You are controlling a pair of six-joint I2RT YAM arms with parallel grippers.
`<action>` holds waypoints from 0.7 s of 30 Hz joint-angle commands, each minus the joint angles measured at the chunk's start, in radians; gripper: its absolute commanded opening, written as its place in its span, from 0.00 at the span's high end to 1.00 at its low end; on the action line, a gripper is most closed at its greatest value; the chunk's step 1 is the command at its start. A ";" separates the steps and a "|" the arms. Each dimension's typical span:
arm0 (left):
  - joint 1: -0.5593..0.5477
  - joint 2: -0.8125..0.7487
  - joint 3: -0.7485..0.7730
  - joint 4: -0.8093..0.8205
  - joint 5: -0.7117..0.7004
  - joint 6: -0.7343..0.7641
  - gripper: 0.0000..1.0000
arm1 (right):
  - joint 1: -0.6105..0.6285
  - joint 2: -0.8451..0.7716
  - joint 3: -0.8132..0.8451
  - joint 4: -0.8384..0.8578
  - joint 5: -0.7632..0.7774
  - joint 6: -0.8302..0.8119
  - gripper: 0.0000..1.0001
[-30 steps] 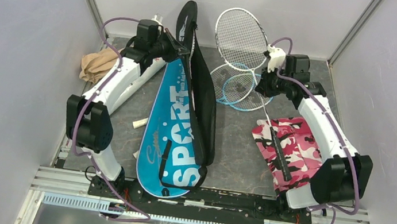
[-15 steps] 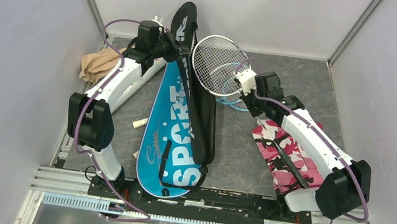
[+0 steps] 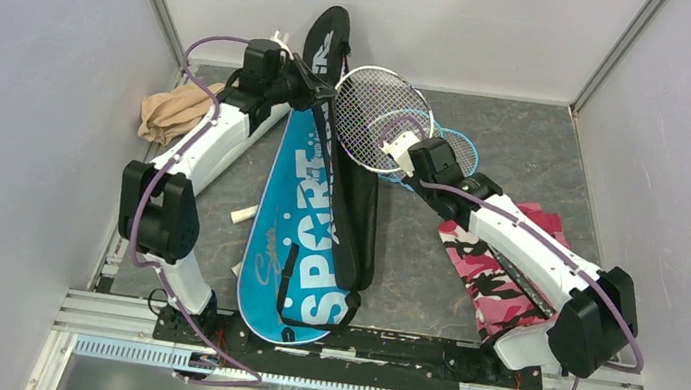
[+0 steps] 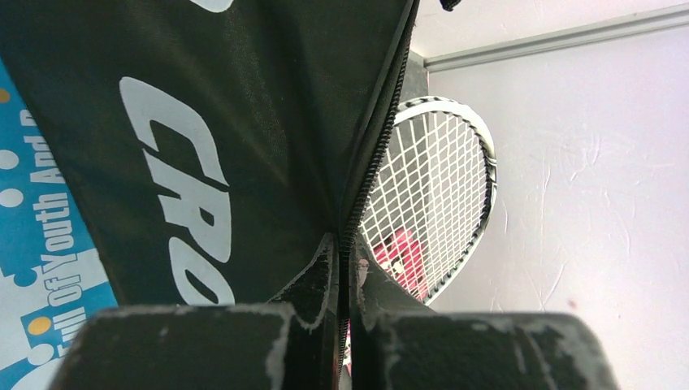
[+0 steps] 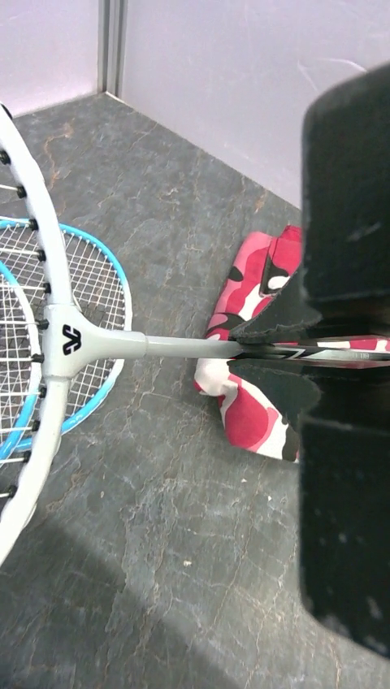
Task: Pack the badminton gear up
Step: Place the racket in the racket bag.
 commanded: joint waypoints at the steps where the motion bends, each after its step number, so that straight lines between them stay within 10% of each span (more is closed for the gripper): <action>1: -0.022 -0.004 0.005 0.091 0.042 -0.031 0.98 | 0.026 0.011 0.050 0.034 0.094 -0.046 1.00; 21: -0.077 0.028 -0.084 0.305 0.172 -0.137 0.98 | 0.115 0.167 0.250 0.020 -0.076 0.032 1.00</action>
